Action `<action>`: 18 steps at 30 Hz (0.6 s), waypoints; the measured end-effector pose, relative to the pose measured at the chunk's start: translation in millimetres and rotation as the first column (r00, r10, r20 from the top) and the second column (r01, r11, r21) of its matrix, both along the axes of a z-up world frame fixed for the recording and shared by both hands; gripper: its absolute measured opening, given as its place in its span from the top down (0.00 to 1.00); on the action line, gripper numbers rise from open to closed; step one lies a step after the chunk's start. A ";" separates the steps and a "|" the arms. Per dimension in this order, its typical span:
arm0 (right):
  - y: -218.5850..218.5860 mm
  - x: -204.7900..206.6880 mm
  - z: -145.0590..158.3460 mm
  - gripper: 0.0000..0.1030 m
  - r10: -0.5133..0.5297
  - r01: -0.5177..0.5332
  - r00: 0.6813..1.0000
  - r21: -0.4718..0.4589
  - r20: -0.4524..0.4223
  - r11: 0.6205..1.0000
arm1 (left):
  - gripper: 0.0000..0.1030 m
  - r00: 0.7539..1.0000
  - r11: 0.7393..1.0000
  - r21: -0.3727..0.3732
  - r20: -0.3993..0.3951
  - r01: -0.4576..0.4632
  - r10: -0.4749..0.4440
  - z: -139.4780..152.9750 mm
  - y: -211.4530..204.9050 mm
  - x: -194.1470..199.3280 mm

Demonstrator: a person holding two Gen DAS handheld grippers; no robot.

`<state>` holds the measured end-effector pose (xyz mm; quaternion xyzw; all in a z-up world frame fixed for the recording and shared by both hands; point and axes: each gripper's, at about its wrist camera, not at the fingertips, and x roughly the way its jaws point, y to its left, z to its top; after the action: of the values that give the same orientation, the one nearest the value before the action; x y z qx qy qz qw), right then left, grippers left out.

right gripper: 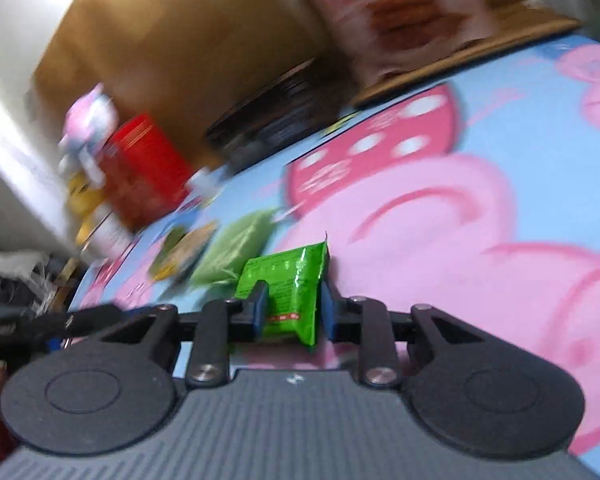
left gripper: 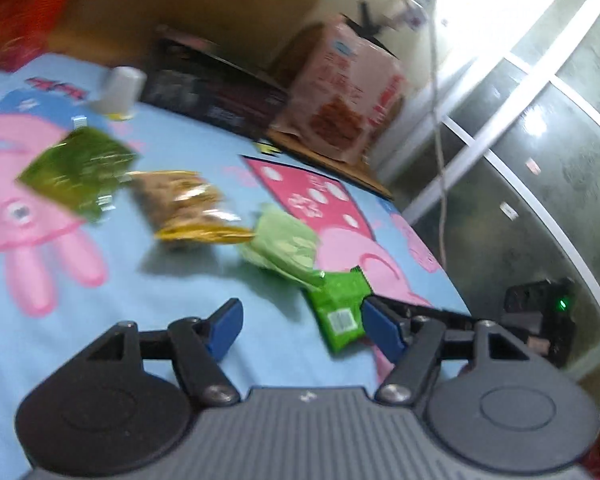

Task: Organize snacks
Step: 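Move the right gripper back to the bright green snack pack, then close the right gripper on the bright green snack pack and lift it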

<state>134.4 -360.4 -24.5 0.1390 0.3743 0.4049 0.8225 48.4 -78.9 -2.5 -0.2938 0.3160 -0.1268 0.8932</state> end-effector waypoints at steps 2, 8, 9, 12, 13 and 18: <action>24.1 -7.2 0.6 0.70 0.045 -0.045 0.999 0.000 -0.006 0.999 | 0.35 0.999 0.999 0.010 -0.004 -0.044 0.044 -1.6 10.6 -10.1; 88.8 -23.8 0.8 0.70 0.205 -0.205 0.979 0.009 -0.008 0.979 | 0.35 0.993 0.993 0.015 -0.007 -0.120 0.120 -4.9 30.9 -27.9; 95.7 -27.6 2.7 0.69 0.230 -0.230 0.973 0.009 -0.002 0.973 | 0.32 0.992 0.992 0.014 -0.008 -0.126 0.127 -5.0 33.3 -29.9; 107.1 -37.9 8.2 0.62 0.264 -0.263 0.963 -0.022 0.049 0.965 | 0.32 0.991 0.991 0.006 0.003 -0.132 0.132 -4.0 39.3 -36.3; 106.1 -39.3 10.2 0.53 0.279 -0.278 0.958 -0.022 0.060 0.960 | 0.31 0.992 0.992 0.000 0.008 -0.129 0.129 -3.7 41.7 -38.0; 89.9 -53.4 23.0 0.28 0.305 -0.284 0.932 -0.128 0.196 0.950 | 0.29 0.993 0.993 -0.013 0.014 -0.113 0.114 -6.4 48.1 -43.3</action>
<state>81.1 -270.5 -1.5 -0.0032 0.3195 0.5177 0.7937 5.1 -30.8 -8.9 -0.3157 0.2914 -0.0799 0.8994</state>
